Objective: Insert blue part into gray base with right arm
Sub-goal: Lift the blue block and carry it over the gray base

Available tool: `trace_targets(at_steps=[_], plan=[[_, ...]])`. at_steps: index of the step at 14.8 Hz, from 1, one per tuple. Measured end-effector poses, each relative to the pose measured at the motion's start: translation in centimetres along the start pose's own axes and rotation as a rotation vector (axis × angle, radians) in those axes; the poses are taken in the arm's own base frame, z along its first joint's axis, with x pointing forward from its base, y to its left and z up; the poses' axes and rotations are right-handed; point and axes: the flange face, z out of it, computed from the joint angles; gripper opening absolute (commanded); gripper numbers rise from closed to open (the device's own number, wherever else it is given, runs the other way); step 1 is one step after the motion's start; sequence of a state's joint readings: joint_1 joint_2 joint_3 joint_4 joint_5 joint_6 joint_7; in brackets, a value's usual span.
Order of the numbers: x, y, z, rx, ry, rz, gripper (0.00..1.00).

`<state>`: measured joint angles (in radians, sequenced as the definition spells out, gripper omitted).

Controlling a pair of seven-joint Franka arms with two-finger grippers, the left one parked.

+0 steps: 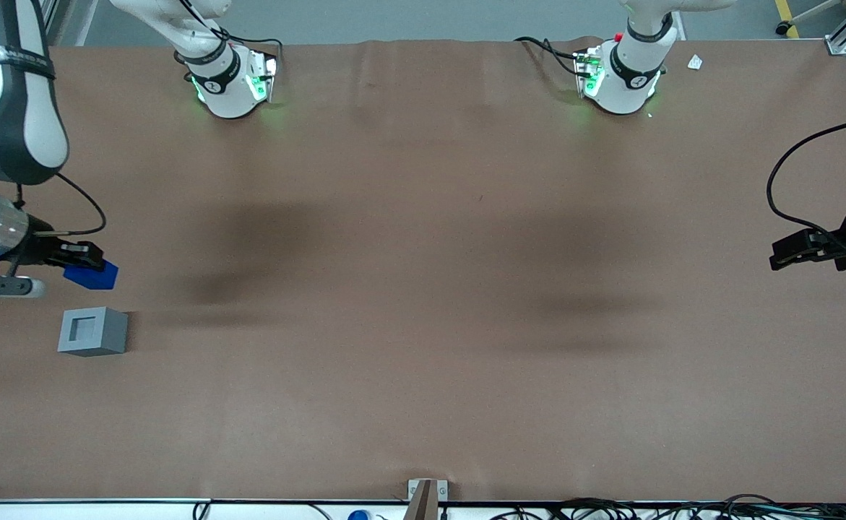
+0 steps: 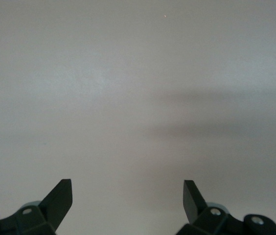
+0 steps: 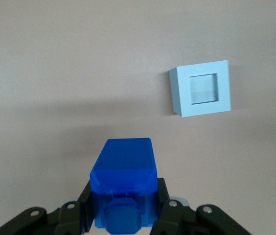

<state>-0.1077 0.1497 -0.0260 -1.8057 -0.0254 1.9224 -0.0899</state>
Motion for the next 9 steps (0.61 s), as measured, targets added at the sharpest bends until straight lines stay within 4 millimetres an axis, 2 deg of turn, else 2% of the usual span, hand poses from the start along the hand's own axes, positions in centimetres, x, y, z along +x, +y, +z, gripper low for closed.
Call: trace_targets(at_steps=[2,4,6,9], plan=[[0.3,1.3,-1.8,-0.005,0.019,-0.019,0.05],[0.5,2.7,-2.6,-0.011,0.030,-0.039,0.04],[1.2,4.0,-1.7,-0.014,0.018,-0.036,0.03],[2.8,5.6,1.1,-0.016,-0.016,-0.028,0.03]])
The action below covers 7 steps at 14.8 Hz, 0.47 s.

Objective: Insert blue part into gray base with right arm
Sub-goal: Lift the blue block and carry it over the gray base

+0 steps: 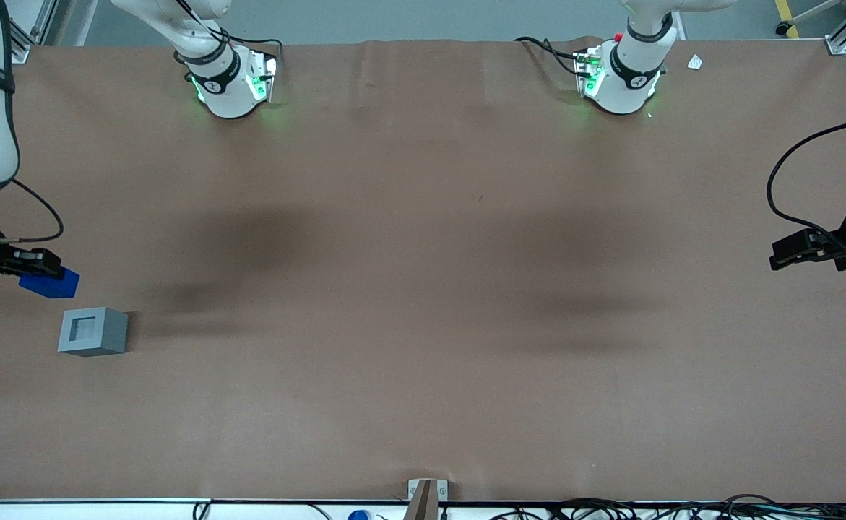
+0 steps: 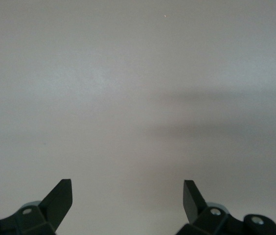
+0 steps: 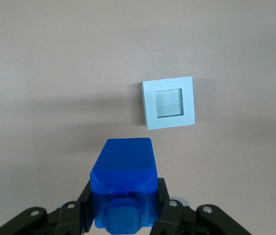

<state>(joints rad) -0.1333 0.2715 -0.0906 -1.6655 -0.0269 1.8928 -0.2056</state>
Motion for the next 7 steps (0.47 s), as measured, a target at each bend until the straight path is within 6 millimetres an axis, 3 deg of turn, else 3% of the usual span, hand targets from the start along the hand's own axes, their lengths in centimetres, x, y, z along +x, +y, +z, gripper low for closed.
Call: trace_targets(at_steps=[4,7], plan=[[1.8,2.2,3.5,0.001,-0.037,-0.013,0.03],[2.6,4.7,5.0,-0.002,-0.039,-0.057,0.03]])
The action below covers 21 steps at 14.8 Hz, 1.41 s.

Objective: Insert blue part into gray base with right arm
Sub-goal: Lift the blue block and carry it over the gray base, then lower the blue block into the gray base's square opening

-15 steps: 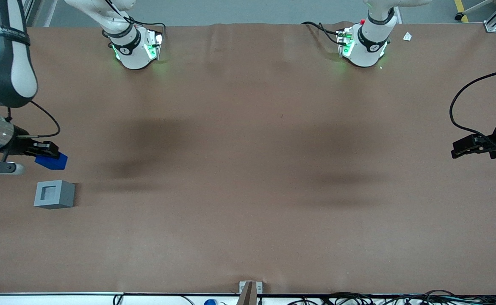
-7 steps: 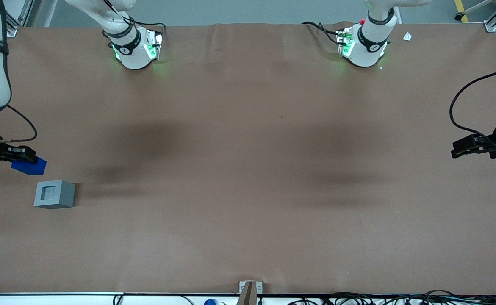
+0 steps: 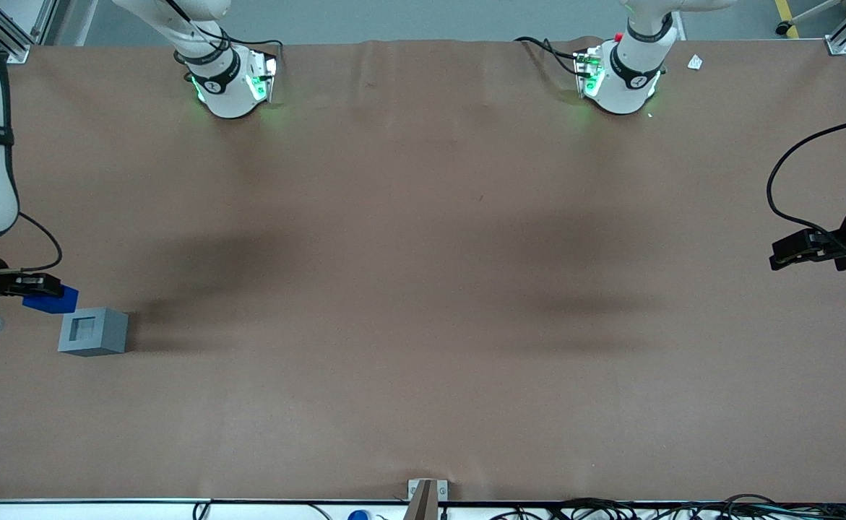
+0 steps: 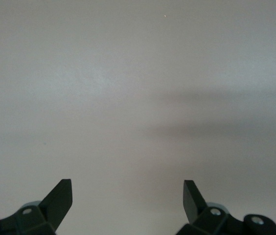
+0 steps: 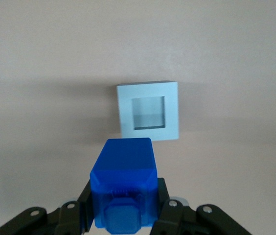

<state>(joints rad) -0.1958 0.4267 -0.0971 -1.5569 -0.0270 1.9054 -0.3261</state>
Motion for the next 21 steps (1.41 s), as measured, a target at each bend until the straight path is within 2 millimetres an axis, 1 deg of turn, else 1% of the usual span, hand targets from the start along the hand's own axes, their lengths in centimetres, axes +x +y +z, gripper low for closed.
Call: trace_targets(at_steps=[3,5,8,12,17,21], plan=[[0.9,2.4,0.9,-0.009,0.002,-0.007,0.01],[1.7,3.0,1.7,-0.015,-0.002,-0.005,0.01],[2.8,3.1,3.4,-0.007,-0.012,-0.006,0.01],[3.6,3.1,5.8,-0.003,-0.020,-0.007,0.01],[3.9,2.9,7.3,0.007,-0.032,-0.006,0.01],[4.1,2.7,8.0,0.024,-0.036,0.000,0.01]])
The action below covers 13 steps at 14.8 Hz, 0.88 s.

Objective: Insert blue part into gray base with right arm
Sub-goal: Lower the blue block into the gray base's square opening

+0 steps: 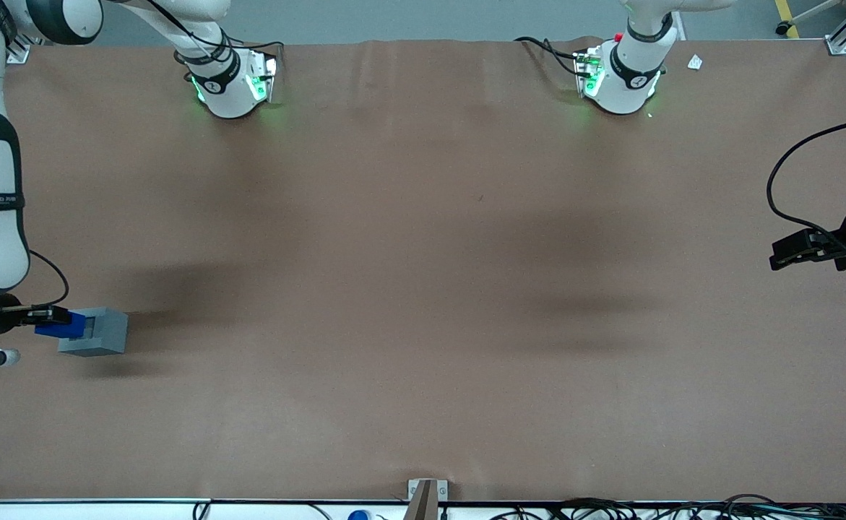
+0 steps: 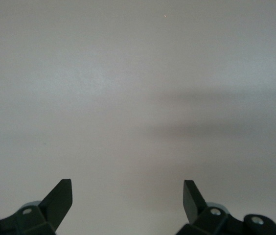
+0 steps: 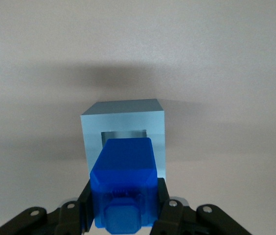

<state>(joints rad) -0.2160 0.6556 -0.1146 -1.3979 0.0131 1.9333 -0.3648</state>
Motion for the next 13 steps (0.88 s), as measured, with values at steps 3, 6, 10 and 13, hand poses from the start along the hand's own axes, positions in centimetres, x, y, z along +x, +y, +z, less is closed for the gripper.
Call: trace_targets(at_steps=[3,6,10,13], plan=[[0.07,-0.17,0.07,0.002,0.000,-0.001,0.01],[0.12,-0.24,0.39,0.004,-0.005,-0.001,0.01],[0.18,-0.32,0.71,0.005,-0.009,-0.003,0.01],[0.26,-0.54,0.70,0.005,-0.009,-0.006,0.01]])
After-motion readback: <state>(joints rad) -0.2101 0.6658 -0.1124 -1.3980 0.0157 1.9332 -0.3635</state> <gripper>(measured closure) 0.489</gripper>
